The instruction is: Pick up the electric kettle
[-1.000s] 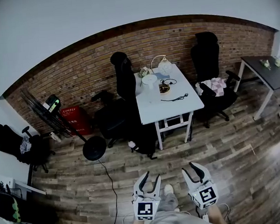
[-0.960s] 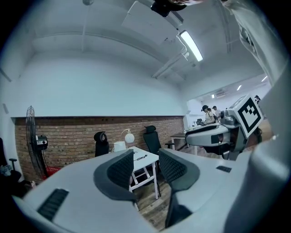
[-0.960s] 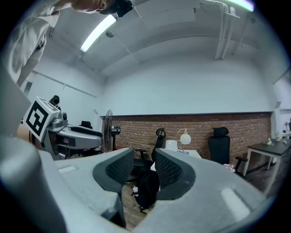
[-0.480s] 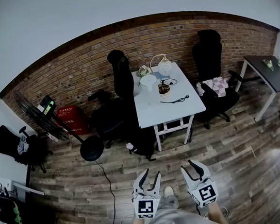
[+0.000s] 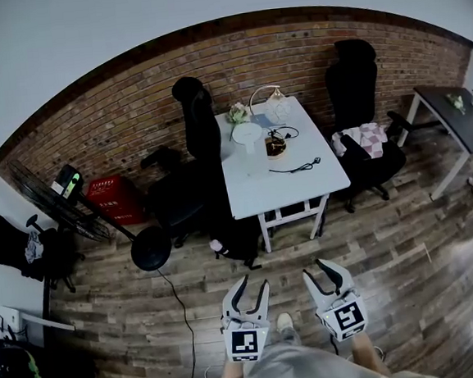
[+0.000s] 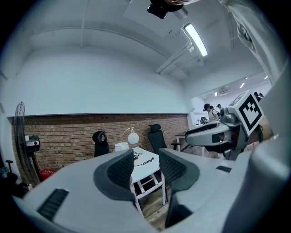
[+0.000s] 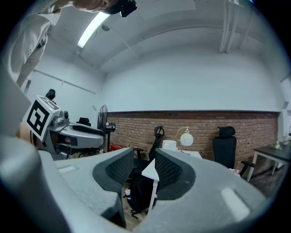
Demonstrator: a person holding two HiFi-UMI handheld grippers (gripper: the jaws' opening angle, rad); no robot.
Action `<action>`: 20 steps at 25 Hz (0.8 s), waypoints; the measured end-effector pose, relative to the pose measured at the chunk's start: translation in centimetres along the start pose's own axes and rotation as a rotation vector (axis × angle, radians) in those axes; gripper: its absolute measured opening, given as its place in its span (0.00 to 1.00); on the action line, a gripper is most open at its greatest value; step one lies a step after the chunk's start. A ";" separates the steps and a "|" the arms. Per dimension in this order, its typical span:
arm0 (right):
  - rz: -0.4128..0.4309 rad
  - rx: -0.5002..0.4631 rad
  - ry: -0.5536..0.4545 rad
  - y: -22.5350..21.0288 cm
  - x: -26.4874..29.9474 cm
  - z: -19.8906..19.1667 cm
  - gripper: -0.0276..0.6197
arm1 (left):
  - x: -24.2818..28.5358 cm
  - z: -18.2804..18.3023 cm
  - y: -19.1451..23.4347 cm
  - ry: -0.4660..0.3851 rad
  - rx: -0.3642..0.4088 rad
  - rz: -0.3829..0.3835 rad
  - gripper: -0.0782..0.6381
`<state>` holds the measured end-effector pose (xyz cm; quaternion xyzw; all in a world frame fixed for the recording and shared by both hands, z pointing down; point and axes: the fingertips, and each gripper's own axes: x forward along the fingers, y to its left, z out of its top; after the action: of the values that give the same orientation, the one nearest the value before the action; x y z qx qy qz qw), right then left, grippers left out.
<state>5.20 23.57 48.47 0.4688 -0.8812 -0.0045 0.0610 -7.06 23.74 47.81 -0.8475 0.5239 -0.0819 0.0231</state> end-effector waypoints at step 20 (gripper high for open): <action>-0.010 -0.039 -0.087 2.1 -5.4 2.7 0.25 | -4.9 1.1 -2.3 -0.055 -0.008 0.028 0.36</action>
<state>6.15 29.13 45.36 0.4713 -0.8804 -0.0424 0.0317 -6.97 29.04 46.41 -0.8422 0.5350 -0.0560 0.0354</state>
